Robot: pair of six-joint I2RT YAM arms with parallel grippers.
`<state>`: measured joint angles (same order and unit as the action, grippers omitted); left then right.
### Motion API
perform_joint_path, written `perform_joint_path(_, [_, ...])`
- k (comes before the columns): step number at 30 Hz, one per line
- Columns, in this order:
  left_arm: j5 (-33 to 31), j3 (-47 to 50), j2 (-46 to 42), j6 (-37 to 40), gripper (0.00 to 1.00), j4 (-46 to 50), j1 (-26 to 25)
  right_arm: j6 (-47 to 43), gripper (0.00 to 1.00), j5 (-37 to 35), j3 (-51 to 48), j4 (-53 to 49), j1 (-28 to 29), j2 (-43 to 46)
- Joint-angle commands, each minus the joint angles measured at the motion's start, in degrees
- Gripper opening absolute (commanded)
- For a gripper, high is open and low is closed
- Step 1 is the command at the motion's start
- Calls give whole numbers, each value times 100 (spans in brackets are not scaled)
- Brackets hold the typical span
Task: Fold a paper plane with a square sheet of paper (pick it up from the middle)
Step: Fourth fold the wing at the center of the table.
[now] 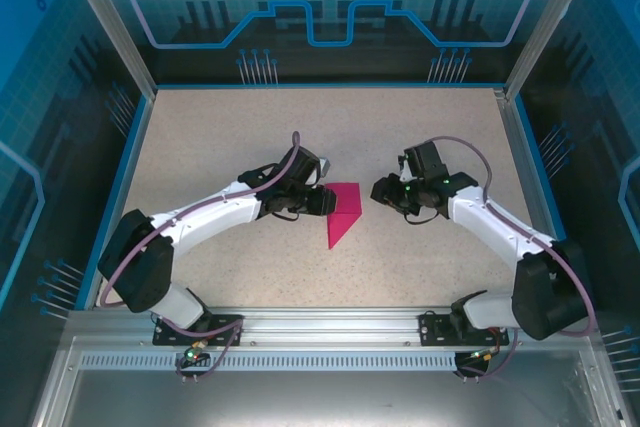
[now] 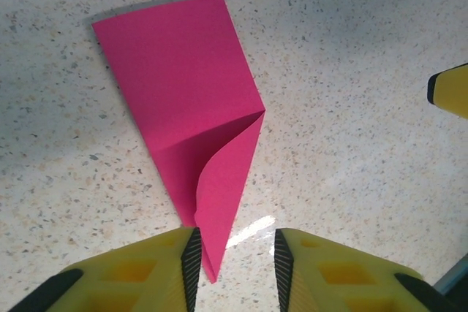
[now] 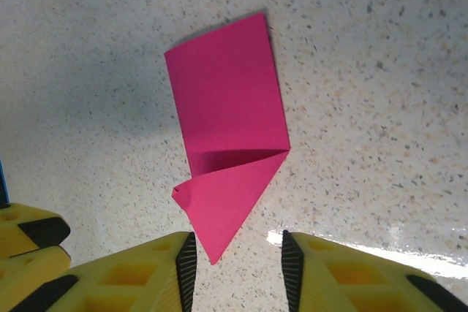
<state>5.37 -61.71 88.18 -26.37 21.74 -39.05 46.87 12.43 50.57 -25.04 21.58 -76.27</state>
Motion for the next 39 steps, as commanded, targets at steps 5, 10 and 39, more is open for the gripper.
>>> perform_joint_path(5, [648, -92, 196, -665, 26, -537, 4, -165, 48, -166, -630, 684, 137, 328])
perform_joint_path(10, [996, -90, 507, -950, 24, -935, 2, 5, 48, 579, -795, 1025, 41, -299])
perform_joint_path(39, [-301, -650, 2166, -826, 12, 34, -93, 284, 62, 1342, -356, 1992, 310, -2064])
